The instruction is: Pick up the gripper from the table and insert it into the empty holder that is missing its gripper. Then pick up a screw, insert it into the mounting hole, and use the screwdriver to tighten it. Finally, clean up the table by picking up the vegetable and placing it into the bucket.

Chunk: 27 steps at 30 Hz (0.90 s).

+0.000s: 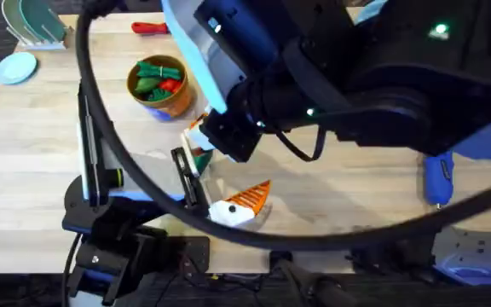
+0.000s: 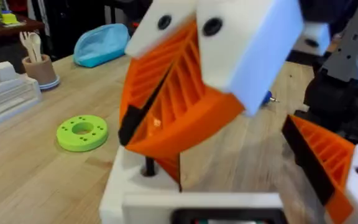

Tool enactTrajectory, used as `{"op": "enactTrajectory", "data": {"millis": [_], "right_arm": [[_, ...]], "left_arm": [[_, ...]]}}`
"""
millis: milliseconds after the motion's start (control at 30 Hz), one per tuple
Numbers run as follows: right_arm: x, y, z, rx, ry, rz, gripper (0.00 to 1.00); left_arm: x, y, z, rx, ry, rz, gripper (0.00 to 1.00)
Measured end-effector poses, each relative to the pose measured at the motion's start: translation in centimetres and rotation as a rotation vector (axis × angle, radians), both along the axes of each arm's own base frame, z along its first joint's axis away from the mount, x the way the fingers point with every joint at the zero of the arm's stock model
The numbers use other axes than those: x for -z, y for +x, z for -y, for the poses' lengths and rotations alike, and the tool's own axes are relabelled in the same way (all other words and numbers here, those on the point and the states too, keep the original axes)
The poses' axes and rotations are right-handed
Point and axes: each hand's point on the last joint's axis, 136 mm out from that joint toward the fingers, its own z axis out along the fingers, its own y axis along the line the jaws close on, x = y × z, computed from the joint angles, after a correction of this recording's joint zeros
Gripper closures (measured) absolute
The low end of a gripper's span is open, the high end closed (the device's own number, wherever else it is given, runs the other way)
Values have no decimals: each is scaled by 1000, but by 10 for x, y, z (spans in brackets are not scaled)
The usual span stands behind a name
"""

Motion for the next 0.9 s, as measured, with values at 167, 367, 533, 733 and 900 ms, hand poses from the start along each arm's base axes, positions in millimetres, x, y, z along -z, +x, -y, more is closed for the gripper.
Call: {"op": "enactTrajectory", "data": {"millis": [167,367,533,733,900], "right_arm": [[1,-5,-3,-14,-2,-1,995],[5,-7,-5,-19,-17,8,995],[7,-7,-3,-15,-31,8,995],[8,-8,-2,-15,-37,5,995],[7,-8,-3,-16,-36,5,862]], "left_arm": [[0,0,0,1,0,1,9],[1,0,0,3,1,-5,9],[0,-1,0,3,0,1,9],[0,-1,0,4,0,0,10],[0,-1,0,4,0,2,10]]}}
